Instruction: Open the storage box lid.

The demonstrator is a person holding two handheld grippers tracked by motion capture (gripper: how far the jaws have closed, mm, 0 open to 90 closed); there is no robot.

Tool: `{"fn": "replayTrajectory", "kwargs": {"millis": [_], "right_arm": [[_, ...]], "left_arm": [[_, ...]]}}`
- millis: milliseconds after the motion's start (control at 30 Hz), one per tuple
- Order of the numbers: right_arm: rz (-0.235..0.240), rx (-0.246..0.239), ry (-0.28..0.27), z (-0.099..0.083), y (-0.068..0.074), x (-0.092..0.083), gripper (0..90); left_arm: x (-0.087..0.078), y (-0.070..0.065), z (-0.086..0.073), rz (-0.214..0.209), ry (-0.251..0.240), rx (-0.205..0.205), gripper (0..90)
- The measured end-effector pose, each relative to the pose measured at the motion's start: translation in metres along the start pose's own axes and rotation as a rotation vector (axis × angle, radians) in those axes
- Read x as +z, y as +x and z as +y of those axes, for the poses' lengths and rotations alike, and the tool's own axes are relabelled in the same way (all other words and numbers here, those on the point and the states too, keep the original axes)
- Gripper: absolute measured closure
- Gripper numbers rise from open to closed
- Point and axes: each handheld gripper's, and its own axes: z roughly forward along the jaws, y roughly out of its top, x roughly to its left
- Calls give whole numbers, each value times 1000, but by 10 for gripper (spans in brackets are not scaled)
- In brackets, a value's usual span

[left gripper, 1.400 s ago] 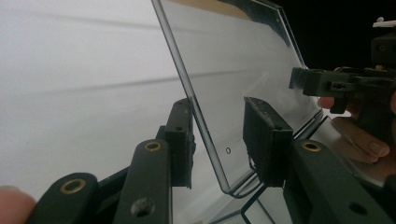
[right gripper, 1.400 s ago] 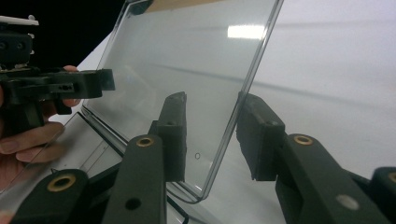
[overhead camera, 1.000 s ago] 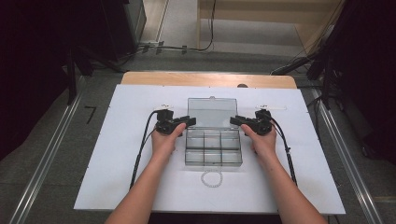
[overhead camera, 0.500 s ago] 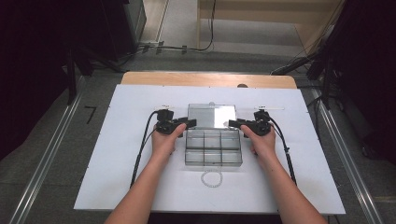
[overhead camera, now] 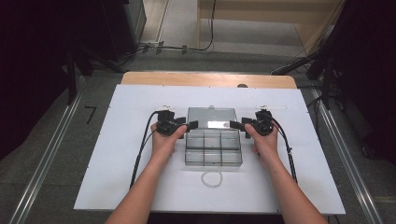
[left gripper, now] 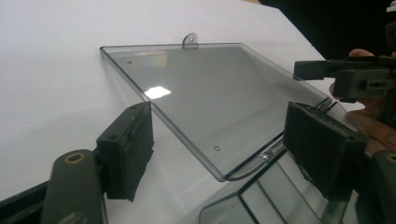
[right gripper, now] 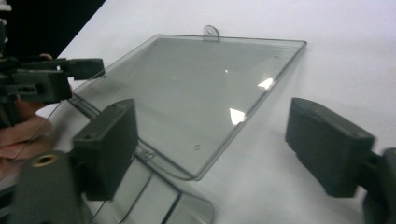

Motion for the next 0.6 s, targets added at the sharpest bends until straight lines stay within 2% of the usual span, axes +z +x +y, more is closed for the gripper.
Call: {"fn": "replayTrajectory", "kwargs": {"millis": [100, 200, 367, 600], "right_arm": [[9, -40, -4, 0, 8, -5, 82], [20, -88, -8, -1, 15, -11, 78], [30, -147, 17, -4, 27, -18, 70], [42, -215, 34, -11, 44, -25, 8]], "left_arm": [[-4, -3, 0, 0, -10, 20, 155], [-9, -5, 0, 4, -18, 35, 95], [-19, -10, -2, -13, -31, 60, 46], [-34, -20, -4, -39, -39, 111, 10]]}}
